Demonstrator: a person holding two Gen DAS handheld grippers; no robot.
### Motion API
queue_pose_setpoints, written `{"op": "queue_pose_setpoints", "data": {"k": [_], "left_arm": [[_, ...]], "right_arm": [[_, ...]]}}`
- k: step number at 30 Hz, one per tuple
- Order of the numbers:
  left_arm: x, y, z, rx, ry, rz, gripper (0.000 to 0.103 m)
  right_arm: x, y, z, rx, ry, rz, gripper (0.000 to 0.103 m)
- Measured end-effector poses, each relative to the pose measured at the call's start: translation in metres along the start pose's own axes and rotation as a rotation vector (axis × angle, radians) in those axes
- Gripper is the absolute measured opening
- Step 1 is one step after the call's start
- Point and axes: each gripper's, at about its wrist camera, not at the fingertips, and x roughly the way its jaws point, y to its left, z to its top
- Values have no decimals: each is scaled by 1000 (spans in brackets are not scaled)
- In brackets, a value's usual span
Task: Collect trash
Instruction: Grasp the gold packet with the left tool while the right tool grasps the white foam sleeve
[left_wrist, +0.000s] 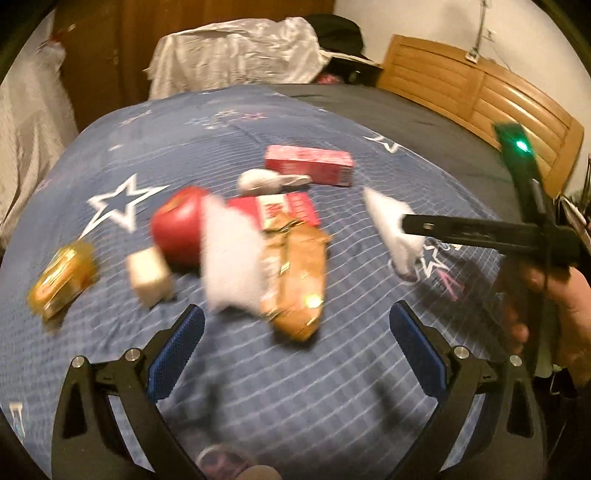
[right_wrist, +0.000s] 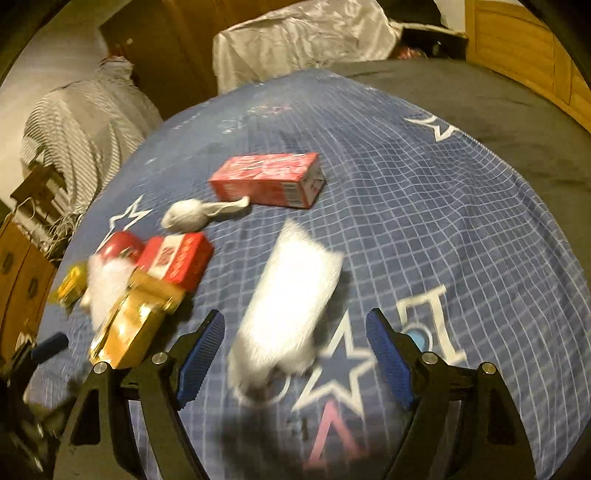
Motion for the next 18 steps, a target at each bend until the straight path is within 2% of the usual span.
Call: {"op": "queue_pose_setpoints", "data": {"k": [4,7,9,10,13,14,15,16,18], "left_arm": [[22,-8,10,39,41,36,97],[37,-12,12,70,72,87,96],[44,-10,12,72,88,103,84],[48,-9,12,72,95,116,83],[50,-9,9,79,93,145,74],[49,-8,9,75,88,147,67],[47,-6,10,67,83,140,54],[46,-5,10,58,81,118,49],[43,-4,10,50,77,96,45]], "right_arm": [[25,9,9,-47,57,-19,81],[31,10,8,-60,47,-41,76],[36,9,10,-59,46,-30,60],[35,8,8,-58,44,-20,56],[31,9,6,-68,19,-14,53],[28,9,4,-71,5,-13,52],[24,7,2,-71,-5,-9,52],[19,7,0,-66,-17,3,51],[10,5,-6,-66,-41,18,51]]}}
